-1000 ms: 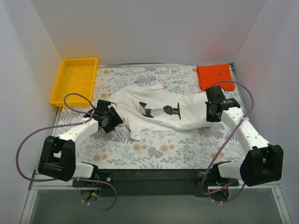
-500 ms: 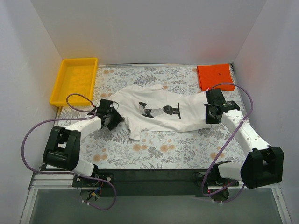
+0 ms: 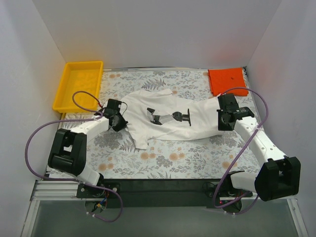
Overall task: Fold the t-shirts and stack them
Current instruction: Flatten the tshirt out
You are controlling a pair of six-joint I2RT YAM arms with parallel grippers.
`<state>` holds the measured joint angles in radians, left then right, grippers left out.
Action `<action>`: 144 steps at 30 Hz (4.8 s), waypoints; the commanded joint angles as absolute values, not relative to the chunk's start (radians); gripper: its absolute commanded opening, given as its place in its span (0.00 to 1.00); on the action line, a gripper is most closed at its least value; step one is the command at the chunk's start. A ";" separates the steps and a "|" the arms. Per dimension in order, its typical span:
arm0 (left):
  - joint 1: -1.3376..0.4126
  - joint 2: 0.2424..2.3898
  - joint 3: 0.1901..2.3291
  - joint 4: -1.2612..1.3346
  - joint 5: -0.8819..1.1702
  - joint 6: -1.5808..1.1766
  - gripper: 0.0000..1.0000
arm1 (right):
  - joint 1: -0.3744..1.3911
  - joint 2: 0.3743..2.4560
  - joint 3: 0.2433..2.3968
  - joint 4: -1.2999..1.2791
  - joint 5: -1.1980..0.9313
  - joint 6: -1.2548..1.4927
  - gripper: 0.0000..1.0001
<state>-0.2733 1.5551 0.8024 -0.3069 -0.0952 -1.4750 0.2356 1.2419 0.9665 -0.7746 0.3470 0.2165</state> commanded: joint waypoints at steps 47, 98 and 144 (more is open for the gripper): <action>-0.207 1.687 1.349 -0.612 -0.129 -1.167 0.70 | 0.110 1.422 1.212 -0.767 0.344 0.167 0.01; -0.173 1.405 0.735 -0.416 0.066 -1.287 0.48 | 0.115 1.266 1.037 -0.719 0.239 0.155 0.01; -0.172 1.324 1.091 -0.515 -0.205 -1.247 0.00 | 0.115 1.284 1.123 -0.718 0.298 0.192 0.01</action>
